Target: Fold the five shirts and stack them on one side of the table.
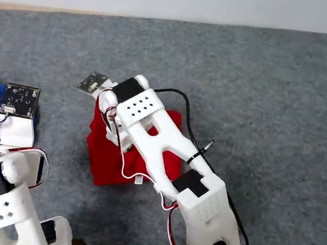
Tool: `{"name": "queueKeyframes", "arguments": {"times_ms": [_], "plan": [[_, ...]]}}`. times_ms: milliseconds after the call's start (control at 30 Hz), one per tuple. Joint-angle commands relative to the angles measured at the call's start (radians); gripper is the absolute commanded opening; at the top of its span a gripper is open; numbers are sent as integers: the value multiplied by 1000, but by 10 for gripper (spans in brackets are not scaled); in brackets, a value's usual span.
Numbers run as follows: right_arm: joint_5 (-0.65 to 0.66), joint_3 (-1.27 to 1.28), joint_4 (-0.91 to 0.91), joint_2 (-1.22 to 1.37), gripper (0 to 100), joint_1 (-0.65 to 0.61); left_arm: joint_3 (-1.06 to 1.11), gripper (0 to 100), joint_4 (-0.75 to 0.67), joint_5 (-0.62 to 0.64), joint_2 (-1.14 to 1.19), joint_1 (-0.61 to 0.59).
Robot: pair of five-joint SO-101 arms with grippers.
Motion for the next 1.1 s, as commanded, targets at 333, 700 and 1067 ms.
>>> {"name": "queueKeyframes", "arguments": {"times_ms": [333,700,1067], "plan": [[-34,-52,-21,119,95,-4,-8,4,-11,6,-12,-5],[-32,-52,16,-41,10,-84,-8,4,-11,6,-12,-5],[-34,-44,70,-53,10,-211,-8,4,-11,6,-12,-5]]}}
